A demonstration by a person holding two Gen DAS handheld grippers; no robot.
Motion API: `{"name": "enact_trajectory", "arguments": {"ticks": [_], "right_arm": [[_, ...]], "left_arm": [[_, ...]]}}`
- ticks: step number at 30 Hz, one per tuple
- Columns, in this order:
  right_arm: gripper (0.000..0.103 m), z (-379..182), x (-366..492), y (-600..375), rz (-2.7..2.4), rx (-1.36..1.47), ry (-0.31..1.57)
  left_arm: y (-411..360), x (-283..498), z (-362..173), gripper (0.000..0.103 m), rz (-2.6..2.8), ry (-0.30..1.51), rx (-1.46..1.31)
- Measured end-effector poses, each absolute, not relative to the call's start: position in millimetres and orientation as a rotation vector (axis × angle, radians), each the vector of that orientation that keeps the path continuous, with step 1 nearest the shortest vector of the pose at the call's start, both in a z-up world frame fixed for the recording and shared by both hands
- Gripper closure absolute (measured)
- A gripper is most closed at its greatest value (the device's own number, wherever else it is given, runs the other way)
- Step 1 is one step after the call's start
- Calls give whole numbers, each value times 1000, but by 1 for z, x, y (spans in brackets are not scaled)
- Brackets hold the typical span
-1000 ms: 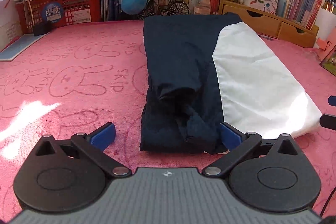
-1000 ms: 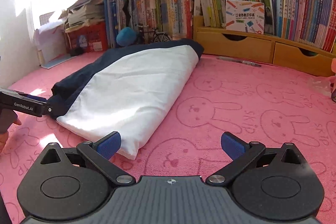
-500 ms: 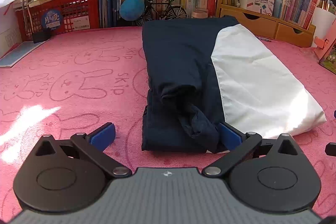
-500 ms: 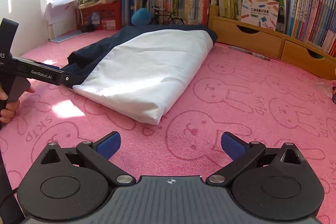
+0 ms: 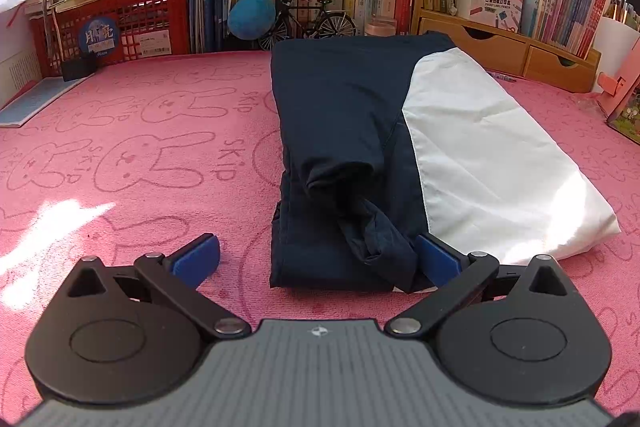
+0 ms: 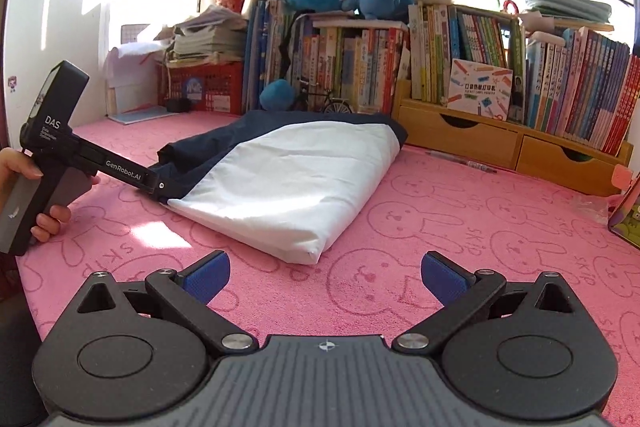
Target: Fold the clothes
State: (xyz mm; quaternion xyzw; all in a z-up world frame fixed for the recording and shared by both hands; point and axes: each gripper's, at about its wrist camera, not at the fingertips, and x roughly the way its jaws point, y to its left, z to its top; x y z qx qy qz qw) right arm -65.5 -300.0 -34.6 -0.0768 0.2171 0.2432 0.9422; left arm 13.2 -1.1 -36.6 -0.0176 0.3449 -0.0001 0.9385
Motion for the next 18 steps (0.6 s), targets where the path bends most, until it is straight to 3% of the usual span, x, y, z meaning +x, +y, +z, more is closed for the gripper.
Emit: {"name": "enact_trajectory", "arguments": {"ticks": [7,14,18], "right_arm": [[0,-41,-54,-264,528,-197,509],[0,-48,-38,-260,487,-81,614],[0,-48,-40,-273,472,2,583]], "left_arm": [[1,13,-37,0,-5,703,-41],[2,13,-37,0,-8,703,-41],[2,13,-37,0,-8,703,-40]]}}
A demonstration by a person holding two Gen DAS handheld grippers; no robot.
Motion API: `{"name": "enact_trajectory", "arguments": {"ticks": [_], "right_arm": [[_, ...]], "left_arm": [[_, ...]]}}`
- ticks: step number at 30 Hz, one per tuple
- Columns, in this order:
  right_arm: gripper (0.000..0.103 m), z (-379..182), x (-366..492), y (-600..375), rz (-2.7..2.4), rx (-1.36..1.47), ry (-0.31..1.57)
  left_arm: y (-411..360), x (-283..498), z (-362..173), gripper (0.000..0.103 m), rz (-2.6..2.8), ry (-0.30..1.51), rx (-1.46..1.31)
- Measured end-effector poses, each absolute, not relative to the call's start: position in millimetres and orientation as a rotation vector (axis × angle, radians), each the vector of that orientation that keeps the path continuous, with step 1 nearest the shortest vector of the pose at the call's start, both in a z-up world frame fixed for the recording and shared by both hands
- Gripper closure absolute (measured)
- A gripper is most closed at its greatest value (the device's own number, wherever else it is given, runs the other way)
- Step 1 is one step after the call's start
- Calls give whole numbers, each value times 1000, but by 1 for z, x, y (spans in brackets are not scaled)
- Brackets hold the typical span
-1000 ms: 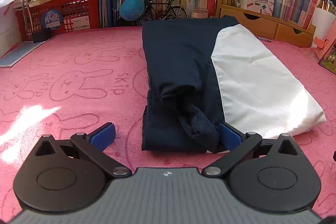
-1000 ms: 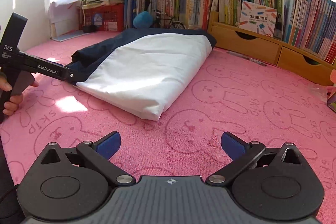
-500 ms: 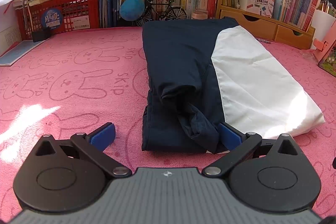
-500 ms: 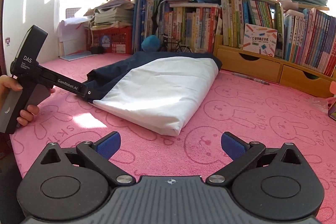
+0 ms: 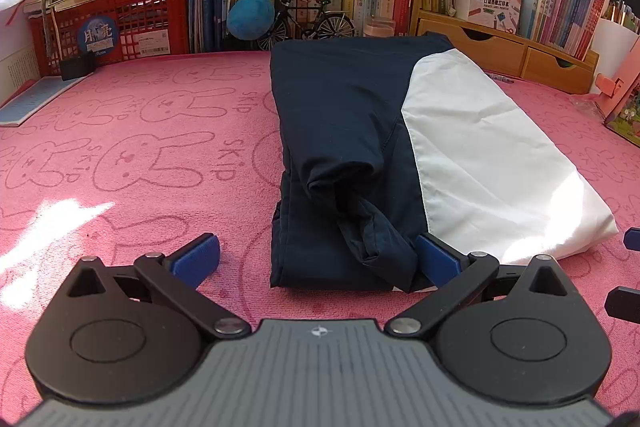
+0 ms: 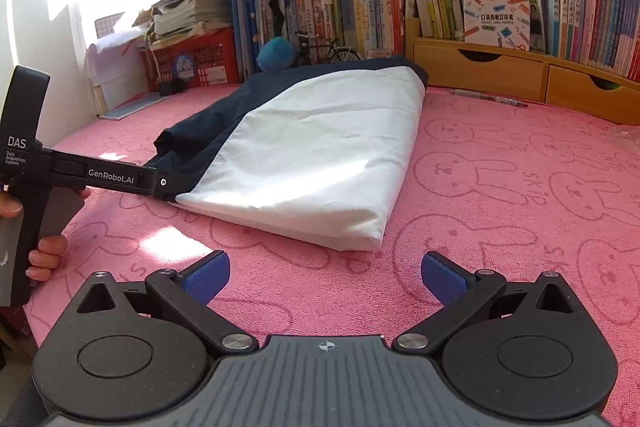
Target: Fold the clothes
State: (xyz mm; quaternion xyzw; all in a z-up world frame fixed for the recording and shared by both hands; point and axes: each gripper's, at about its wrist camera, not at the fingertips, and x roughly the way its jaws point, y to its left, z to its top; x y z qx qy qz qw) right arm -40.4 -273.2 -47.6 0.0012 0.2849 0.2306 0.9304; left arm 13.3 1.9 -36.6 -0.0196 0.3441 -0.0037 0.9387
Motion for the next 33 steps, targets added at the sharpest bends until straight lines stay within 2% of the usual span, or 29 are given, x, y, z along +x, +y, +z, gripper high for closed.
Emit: {"name": "enact_trajectory", "arguments": {"ticks": [9,14,33], "right_arm": [[0,-52,-35,-282,438,111,629],[0,-51,-45,-279,427,87,578],[0,-53,-42,-275,412,77,613]], "left_arm": [[2,13,-37,0,-7,703,-39],[1,13,-37,0,-7,702,-39],[1,13,-37,0,-6,703,-37]]}}
